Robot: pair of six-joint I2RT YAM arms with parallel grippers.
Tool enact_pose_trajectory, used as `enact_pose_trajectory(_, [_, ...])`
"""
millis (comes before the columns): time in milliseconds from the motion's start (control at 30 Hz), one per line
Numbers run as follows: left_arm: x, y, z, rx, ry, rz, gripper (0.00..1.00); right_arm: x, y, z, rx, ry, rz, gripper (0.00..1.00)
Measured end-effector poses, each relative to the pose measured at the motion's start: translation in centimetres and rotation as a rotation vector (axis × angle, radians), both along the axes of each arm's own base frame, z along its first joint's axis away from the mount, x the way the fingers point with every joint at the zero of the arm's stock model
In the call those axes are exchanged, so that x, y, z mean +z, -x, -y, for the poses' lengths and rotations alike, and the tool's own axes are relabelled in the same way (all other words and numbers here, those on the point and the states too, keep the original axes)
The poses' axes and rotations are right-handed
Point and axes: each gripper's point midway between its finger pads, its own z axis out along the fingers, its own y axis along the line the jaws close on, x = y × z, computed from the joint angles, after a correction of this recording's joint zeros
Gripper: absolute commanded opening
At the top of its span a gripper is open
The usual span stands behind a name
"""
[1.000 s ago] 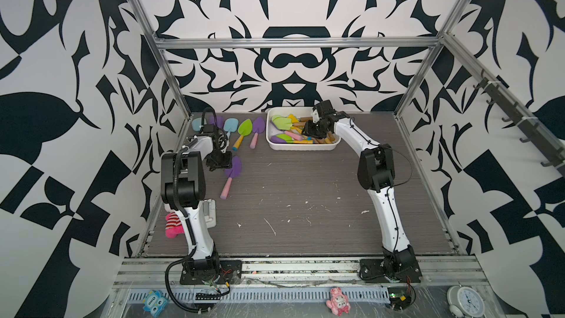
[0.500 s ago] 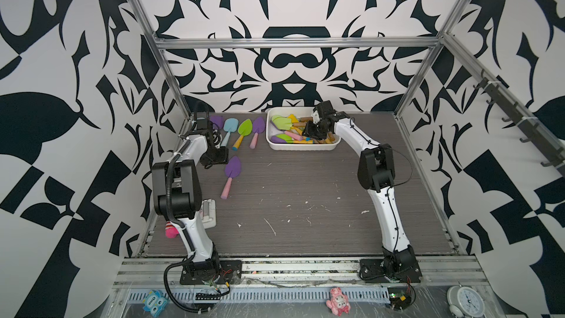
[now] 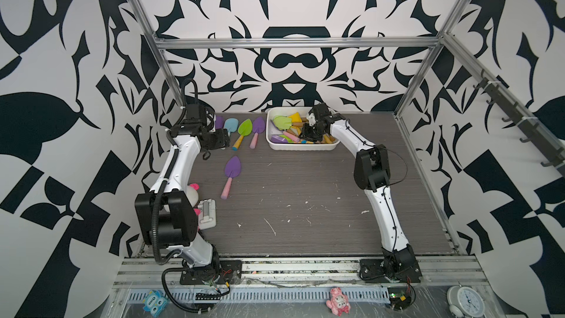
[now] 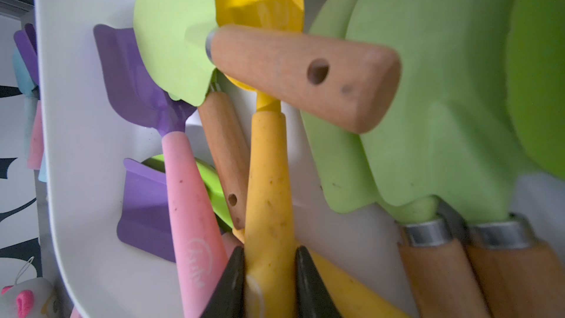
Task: Take the shovel out of the storage box
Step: Pick up the shovel from the storage box.
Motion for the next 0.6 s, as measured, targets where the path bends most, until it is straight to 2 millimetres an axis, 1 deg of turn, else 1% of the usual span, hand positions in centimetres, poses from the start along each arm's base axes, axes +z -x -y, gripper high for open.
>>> enact_pose_trajectory(100, [2.0,0.0,2.7,-0.029,0.051,0.055,0.73,1.0,1.0,0.5,-0.003,0.010,-0.011,0.01])
enact_pose_trajectory(233, [3.1,0.0,6.2,-0.057,0.140,0.078,0.72,3.2,2.2,1.1,-0.008,0.018,-0.010,0.00])
enact_pose_trajectory(400, [4.7,-0.2,11.5,-0.085,0.304,0.096,0.72,6.7,4.1,2.0,-0.012,0.018,-0.003,0.00])
enact_pose_trajectory(500, [5.2,-0.7,14.7,-0.093,0.413,0.093,0.72,8.2,5.5,2.5,-0.023,0.014,-0.016,0.00])
enact_pose_trajectory(600, [4.6,-1.4,18.1,-0.089,0.523,0.056,0.72,8.9,6.9,3.2,-0.045,0.012,-0.043,0.00])
